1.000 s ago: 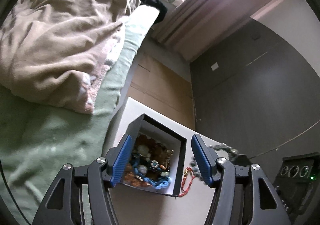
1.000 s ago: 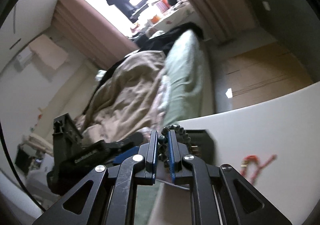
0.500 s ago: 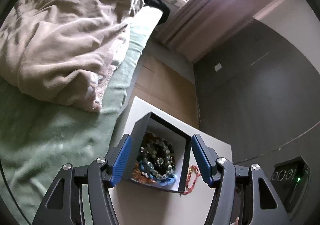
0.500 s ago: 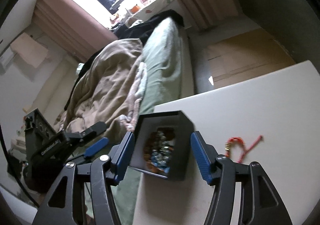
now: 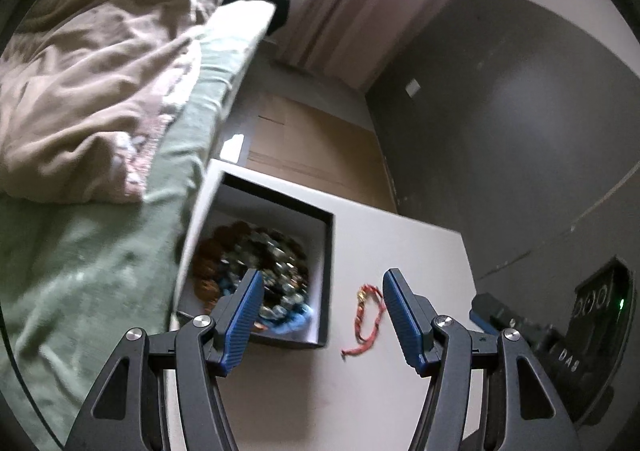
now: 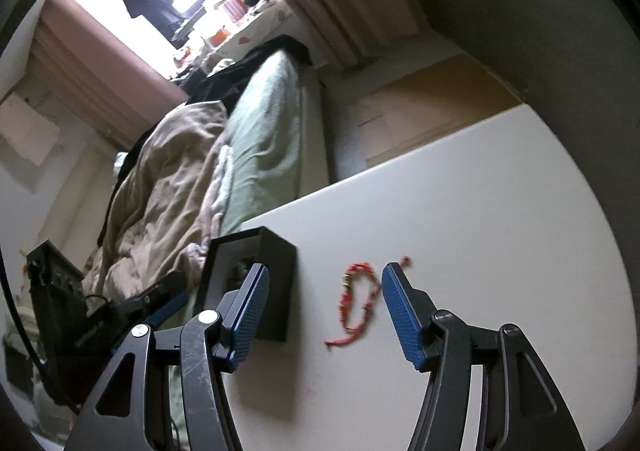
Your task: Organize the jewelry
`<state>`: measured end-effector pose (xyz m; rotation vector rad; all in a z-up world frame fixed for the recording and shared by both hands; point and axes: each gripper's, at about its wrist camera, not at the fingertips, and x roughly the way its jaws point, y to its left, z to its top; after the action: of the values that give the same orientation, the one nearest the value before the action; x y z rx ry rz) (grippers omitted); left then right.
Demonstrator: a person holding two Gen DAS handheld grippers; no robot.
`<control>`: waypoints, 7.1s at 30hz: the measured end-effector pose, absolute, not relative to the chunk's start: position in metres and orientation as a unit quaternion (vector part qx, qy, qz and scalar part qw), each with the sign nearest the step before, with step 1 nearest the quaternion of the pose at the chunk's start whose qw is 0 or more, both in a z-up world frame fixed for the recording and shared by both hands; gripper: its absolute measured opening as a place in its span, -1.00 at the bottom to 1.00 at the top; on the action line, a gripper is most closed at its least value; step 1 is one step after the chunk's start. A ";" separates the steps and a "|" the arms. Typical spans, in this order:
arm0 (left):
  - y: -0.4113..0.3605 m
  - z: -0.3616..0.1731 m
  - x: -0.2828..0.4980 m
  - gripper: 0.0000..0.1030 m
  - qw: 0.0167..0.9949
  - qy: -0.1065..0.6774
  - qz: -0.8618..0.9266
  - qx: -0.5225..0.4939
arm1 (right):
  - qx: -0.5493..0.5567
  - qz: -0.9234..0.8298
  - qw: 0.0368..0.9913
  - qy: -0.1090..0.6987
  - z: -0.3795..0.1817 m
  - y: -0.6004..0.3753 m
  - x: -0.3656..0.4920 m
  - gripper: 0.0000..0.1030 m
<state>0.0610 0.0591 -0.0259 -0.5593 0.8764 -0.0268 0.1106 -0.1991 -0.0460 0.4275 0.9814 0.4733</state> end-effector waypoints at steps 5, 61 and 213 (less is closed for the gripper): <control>0.032 -0.027 0.061 0.22 0.873 0.424 -0.018 -0.240 | 0.200 0.205 0.835 0.470 -0.046 -0.217 0.108 0.16; -0.077 -0.084 0.098 -0.94 0.874 0.481 -0.017 -0.061 | 0.224 0.108 0.802 0.542 -0.073 -0.312 0.114 0.97; -0.011 0.013 0.009 0.99 0.928 0.362 0.043 -0.078 | 0.047 0.183 0.890 0.414 -0.006 -0.252 0.061 0.97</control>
<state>0.0088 -0.0111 0.0129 -0.1595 0.7413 0.0886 0.0613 -0.2516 -0.0061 0.0981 0.8600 0.3804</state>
